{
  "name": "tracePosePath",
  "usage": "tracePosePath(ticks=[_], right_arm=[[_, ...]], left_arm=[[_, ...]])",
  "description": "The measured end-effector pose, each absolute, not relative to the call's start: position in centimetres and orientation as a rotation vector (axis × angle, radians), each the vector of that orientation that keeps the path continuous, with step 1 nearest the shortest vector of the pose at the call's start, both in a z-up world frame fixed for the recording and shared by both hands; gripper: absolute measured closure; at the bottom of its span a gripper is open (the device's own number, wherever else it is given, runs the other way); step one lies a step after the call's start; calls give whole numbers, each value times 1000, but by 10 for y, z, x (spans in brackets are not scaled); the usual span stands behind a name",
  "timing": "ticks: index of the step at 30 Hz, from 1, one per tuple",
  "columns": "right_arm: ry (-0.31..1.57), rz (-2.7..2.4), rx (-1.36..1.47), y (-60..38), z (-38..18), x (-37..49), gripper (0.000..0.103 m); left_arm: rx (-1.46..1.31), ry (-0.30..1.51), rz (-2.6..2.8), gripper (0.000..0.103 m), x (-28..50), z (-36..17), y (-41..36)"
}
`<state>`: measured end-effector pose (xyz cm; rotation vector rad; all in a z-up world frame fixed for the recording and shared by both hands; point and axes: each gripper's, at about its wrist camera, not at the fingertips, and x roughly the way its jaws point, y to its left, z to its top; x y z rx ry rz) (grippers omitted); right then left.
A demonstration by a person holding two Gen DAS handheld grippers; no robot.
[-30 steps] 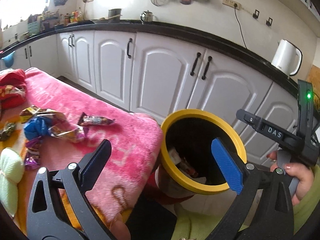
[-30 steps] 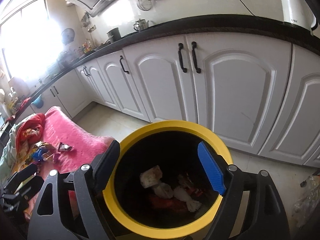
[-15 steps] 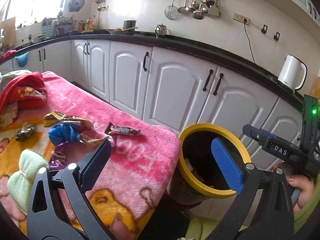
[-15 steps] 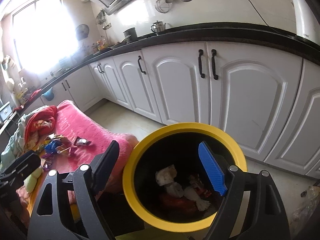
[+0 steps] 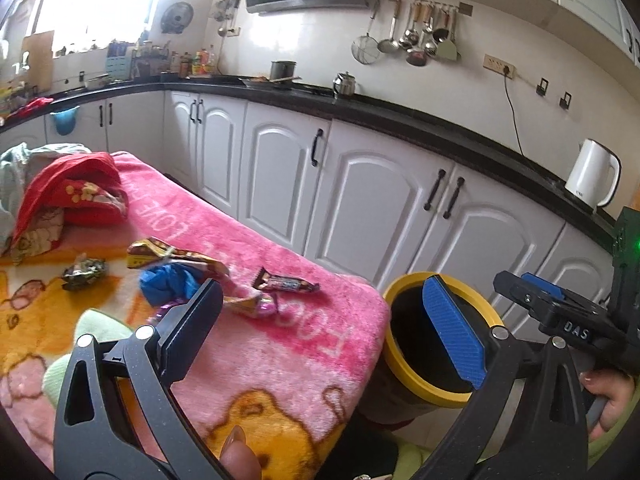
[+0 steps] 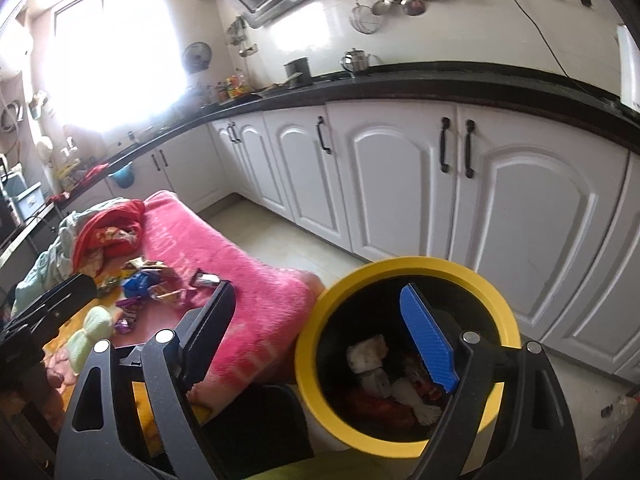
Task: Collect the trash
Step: 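Move both open tools back over the snack wrappers on the blanket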
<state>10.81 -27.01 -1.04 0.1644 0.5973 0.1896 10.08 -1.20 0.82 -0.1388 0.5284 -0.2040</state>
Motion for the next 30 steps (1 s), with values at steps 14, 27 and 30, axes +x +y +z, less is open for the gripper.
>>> tracePosePath(ticks=[14, 27, 30], right_arm=[[604, 305, 81, -209, -5, 106, 21], [640, 383, 33, -167, -15, 112, 21], [641, 397, 26, -159, -15, 115, 21]], left_arm=[[-209, 501, -94, 11, 103, 15, 48], [-280, 503, 23, 11, 111, 12, 107], [-297, 509, 47, 11, 113, 9, 120]])
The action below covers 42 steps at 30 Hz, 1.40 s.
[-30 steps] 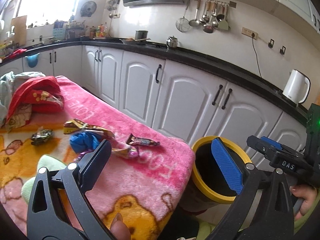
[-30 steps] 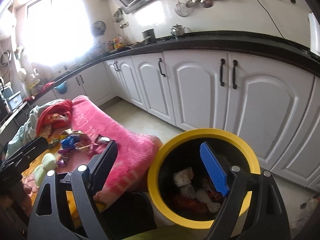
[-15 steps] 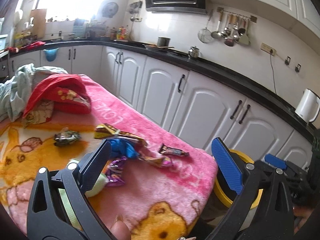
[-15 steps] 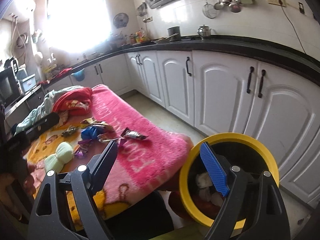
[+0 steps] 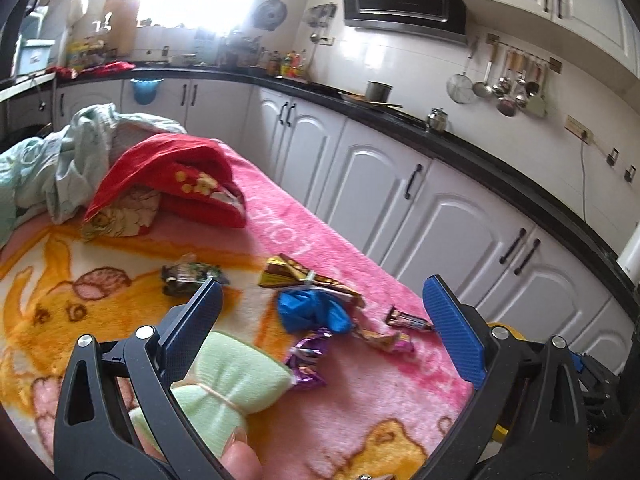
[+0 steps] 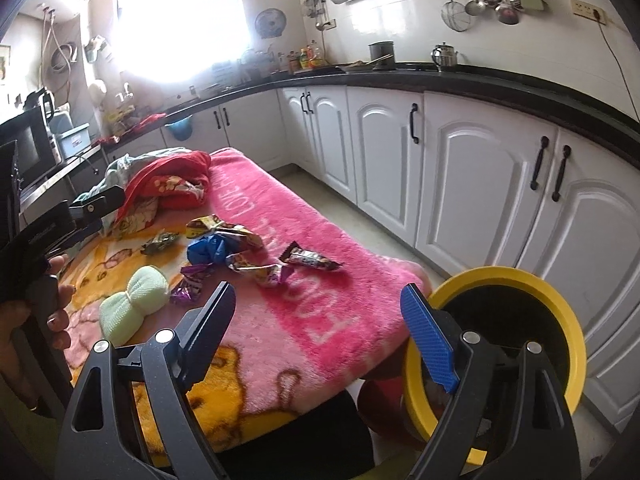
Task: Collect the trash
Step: 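Move both open tools back over the snack wrappers on the blanket, then grasp the dark snack packet with the left tool while the right tool grasps the yellow wrapper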
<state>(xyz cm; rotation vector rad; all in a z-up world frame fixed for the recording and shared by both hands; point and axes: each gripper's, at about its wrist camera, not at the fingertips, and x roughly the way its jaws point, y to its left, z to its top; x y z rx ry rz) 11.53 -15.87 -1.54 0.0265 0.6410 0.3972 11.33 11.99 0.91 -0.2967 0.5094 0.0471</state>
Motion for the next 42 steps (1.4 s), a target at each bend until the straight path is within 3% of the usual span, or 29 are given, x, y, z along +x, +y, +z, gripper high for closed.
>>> tracePosePath(ticks=[8, 23, 42], right_arm=[[634, 472, -24, -120, -15, 140, 22], [735, 606, -206, -35, -41, 236, 40], [967, 766, -197, 30, -94, 297, 51]], left_arm=[[-356, 548, 129, 11, 120, -6, 159], [-394, 688, 213, 11, 154, -33, 215], [-422, 950, 250, 37, 223, -90, 246]])
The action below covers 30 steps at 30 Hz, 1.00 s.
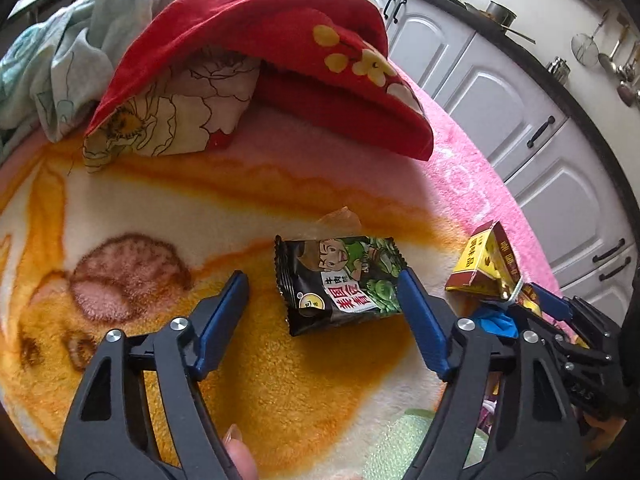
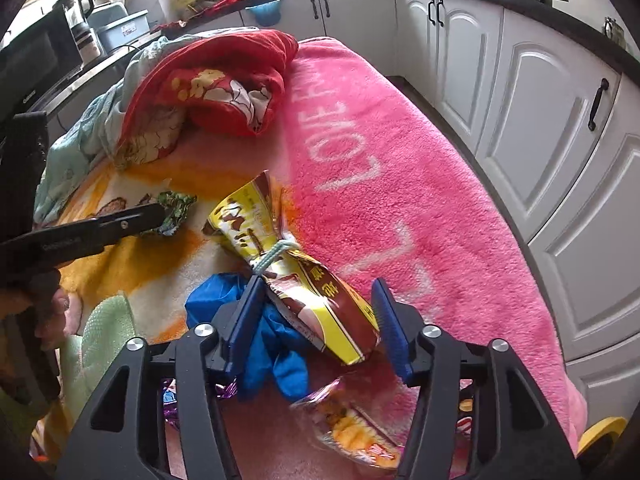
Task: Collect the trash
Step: 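Grasp the dark snack packet with the left tool while the right tool grasps the yellow wrapper, then carry the dark packet and yellow wrapper over the yellow bin with both tools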
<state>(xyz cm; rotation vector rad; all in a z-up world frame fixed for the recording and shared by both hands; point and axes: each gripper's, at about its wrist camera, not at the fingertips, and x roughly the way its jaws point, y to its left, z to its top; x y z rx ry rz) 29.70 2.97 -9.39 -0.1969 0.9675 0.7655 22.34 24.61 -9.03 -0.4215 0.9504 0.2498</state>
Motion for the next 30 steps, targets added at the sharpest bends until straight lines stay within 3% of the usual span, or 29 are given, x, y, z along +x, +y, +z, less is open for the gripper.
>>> tracePosePath(ticks=[5, 7, 11, 12, 16, 24, 27, 30], right_arm=[[967, 764, -173, 24, -96, 293, 53], [972, 766, -174, 22, -96, 290, 53], [1001, 759, -181, 17, -94, 286, 55], [1006, 758, -178, 16, -93, 285, 56], [986, 763, -163, 9, -89, 276, 59], [937, 774, -53, -12, -79, 263, 63], [905, 785, -9, -21, -70, 258, 74], [899, 794, -9, -24, -66, 253, 74]], left_arm=[[-375, 958, 258, 53, 224, -91, 242], [-362, 955, 255, 66, 221, -92, 241], [-361, 945, 225, 74, 216, -91, 240], [-364, 940, 213, 83, 213, -90, 239], [-381, 913, 176, 94, 201, -83, 235], [-398, 801, 140, 95, 164, -52, 223], [-402, 757, 116, 95, 151, -41, 212], [-394, 744, 93, 95, 141, -36, 203]])
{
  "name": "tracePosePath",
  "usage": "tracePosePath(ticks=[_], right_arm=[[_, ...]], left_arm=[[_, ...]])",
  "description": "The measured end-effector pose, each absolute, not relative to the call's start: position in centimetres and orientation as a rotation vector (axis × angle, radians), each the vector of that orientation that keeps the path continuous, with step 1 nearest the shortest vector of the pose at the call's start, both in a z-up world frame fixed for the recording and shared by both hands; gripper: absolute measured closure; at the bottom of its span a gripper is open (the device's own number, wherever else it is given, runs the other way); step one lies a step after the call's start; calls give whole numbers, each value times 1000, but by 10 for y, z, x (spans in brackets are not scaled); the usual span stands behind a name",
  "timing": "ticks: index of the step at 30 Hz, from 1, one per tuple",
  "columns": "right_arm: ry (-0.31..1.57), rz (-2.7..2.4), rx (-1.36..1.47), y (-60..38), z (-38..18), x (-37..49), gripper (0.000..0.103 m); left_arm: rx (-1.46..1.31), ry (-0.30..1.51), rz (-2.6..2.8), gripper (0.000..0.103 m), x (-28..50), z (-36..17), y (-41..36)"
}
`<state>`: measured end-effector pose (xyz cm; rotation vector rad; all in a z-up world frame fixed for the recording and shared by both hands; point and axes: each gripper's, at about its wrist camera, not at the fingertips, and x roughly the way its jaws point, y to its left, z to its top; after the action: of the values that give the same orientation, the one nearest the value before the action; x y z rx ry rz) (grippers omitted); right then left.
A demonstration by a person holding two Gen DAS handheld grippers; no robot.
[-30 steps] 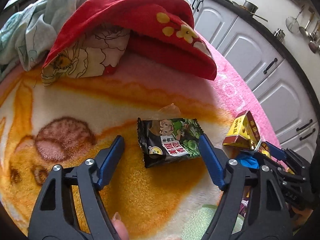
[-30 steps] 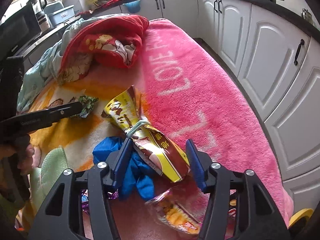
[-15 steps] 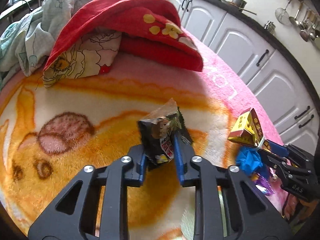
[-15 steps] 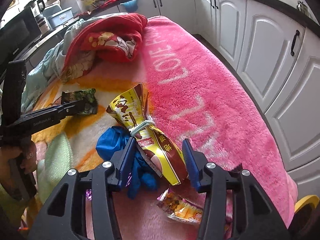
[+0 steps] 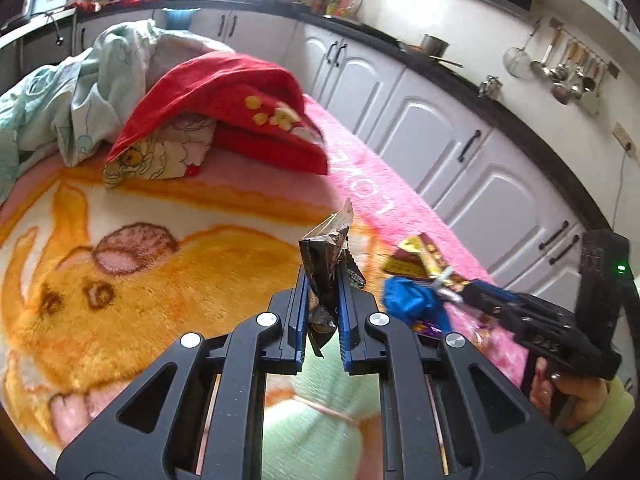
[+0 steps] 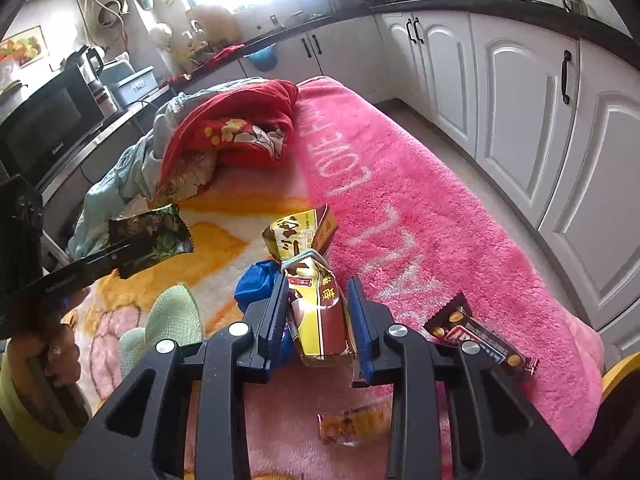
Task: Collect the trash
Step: 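Carry the dark packet and yellow wrapper over the yellow bin with both tools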
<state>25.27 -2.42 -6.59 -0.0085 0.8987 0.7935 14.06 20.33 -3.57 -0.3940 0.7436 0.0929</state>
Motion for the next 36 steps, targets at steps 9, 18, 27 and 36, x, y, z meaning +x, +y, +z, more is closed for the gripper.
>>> tracePosePath(ticks=[9, 18, 27, 36], right_arm=[[869, 773, 25, -42, -60, 235, 75], [791, 797, 115, -86, -28, 197, 75], [880, 845, 72, -105, -49, 148, 75], [969, 842, 76, -99, -89, 141, 72]], left_arm=[[-374, 703, 26, 95, 129, -20, 175], [-346, 664, -40, 95, 116, -1, 150], [-322, 670, -78, 95, 114, 0, 129], [-303, 655, -116, 95, 113, 10, 111]])
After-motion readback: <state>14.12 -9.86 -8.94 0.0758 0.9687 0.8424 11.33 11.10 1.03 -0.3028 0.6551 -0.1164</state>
